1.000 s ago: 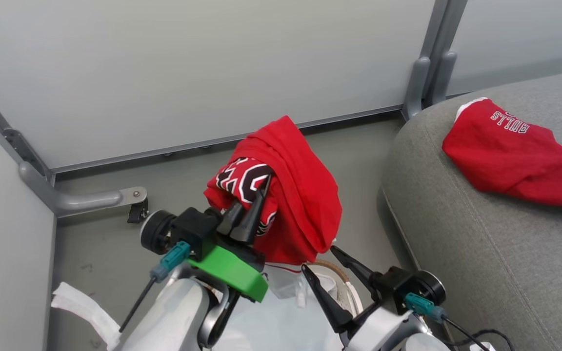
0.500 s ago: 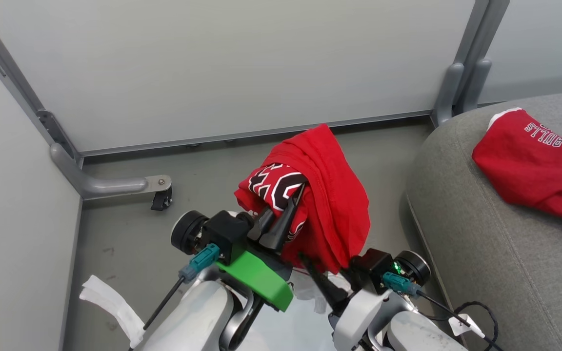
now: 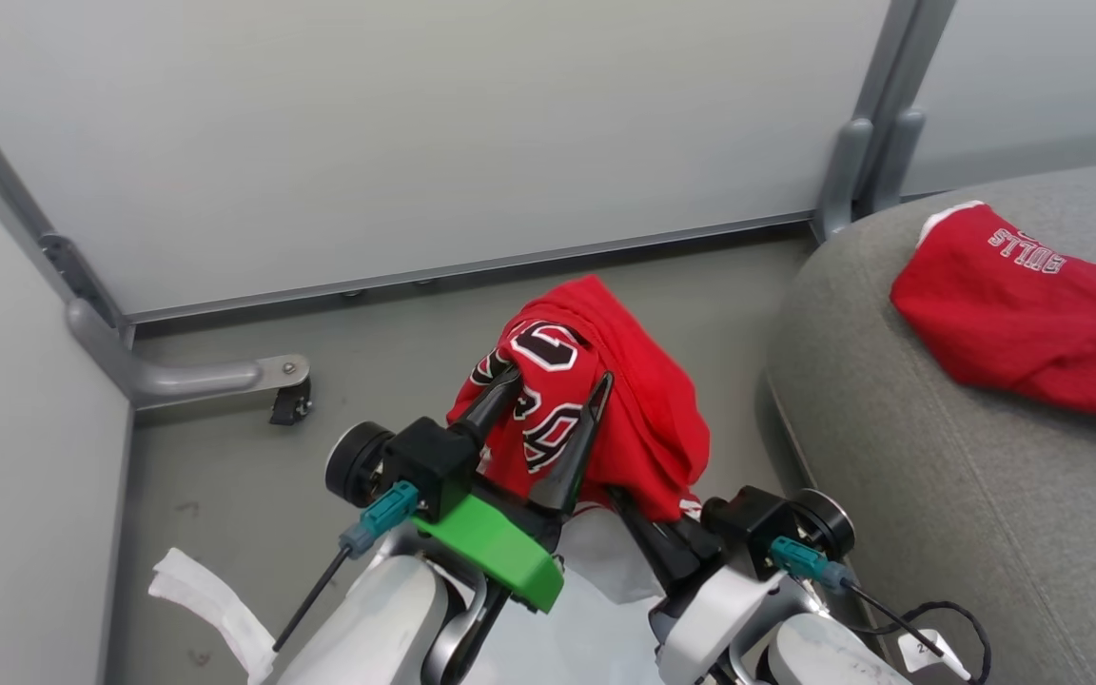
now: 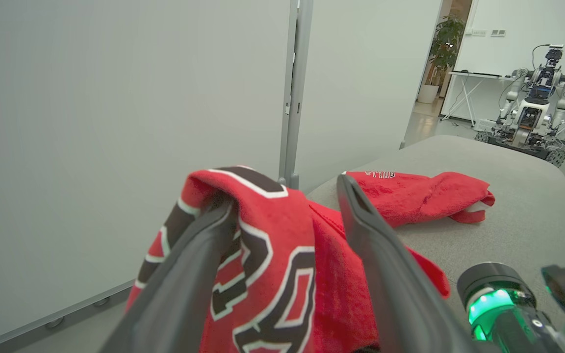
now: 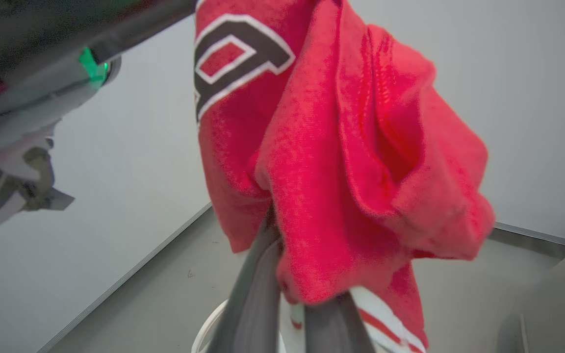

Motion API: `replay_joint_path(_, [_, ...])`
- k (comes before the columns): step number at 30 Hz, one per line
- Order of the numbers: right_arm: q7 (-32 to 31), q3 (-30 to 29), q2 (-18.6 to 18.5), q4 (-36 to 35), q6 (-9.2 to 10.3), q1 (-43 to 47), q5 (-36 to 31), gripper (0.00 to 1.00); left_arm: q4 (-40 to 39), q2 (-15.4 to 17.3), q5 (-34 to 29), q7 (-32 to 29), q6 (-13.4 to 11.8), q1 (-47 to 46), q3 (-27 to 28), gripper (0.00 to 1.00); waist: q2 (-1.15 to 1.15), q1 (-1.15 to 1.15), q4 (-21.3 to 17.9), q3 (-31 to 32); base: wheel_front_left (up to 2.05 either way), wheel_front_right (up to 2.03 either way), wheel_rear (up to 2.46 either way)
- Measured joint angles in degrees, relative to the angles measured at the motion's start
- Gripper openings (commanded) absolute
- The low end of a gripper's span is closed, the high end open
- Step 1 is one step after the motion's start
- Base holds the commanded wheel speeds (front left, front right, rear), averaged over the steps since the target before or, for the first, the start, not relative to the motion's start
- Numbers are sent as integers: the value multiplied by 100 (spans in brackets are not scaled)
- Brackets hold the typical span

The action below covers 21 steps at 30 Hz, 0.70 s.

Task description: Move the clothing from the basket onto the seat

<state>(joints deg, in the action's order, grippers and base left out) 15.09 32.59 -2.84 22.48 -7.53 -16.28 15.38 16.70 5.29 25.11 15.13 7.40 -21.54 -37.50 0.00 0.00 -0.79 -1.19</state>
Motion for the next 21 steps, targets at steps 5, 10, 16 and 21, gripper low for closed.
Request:
replay_joint_path(5, [0,-120,-1,-357,0,165,-70,0,40,41,-29,2,0,114,126,100,0,0,-288,-29,0,0,0])
replay_joint_path(10, [0,-118,1,-636,0,224,-76,0,47,86,-99,3,0,205,292,100,0,0,-686,-79,0,0,0])
replay_joint_path(16, [-1,-81,-3,-888,1,276,-46,0,15,108,-165,3,0,272,407,100,0,0,-1321,-156,0,0,0])
replay_joint_path(21, [-1,-142,-8,-1074,1,302,-20,0,-42,142,-203,3,0,319,475,100,0,0,-1870,-227,0,0,0])
